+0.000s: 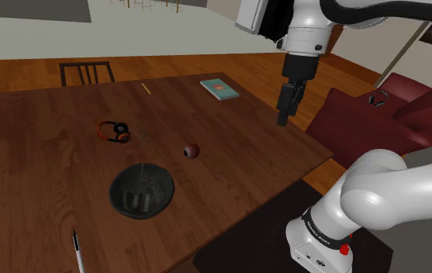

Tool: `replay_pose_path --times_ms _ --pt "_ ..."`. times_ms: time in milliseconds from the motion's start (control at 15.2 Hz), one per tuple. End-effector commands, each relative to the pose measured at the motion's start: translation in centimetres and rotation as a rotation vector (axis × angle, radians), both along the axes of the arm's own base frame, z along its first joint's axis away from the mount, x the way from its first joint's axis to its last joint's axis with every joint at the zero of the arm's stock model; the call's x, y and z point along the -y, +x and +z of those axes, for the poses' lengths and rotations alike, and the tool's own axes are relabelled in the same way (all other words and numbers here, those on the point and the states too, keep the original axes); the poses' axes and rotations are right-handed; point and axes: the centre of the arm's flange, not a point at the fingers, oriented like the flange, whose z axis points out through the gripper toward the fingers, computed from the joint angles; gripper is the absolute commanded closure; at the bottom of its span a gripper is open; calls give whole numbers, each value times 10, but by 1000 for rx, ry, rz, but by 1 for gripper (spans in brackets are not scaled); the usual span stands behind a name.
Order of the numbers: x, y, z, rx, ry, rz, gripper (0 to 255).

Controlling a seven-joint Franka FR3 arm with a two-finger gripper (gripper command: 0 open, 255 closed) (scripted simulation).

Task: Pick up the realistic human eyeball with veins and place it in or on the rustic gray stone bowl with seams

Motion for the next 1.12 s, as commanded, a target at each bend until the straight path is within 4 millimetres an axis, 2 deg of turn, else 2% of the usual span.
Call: replay_pose_path --times_ms 0,1056 --pt "0 0 0 0 0 0 0" --pt "-49 106 -150 185 7 16 0"
